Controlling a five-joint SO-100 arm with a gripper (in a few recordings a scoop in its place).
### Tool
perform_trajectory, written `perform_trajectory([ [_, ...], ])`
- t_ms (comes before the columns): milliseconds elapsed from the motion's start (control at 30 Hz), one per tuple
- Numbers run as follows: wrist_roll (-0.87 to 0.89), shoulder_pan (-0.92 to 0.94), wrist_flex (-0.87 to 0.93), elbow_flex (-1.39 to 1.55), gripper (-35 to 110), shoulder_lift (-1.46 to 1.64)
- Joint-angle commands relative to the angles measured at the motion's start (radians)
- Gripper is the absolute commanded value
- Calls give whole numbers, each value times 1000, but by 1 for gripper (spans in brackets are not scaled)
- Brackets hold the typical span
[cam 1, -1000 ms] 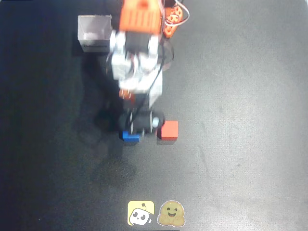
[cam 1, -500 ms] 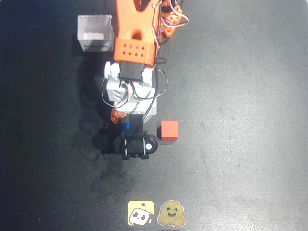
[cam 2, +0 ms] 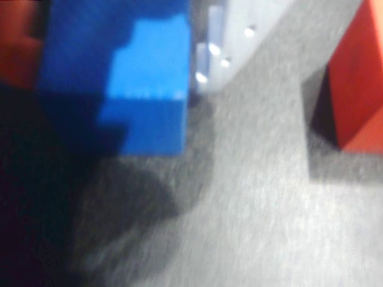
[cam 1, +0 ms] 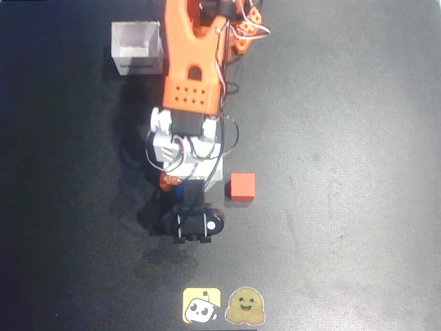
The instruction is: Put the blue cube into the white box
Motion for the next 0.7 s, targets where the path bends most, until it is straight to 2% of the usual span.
perform_trajectory([
  [0, 11, 17, -20, -43, 0, -5],
  [200, 44, 31, 37, -69, 0, -5],
  [467, 347, 114, 506, -247, 0, 192],
  [667, 434, 383, 727, -259, 0, 341],
])
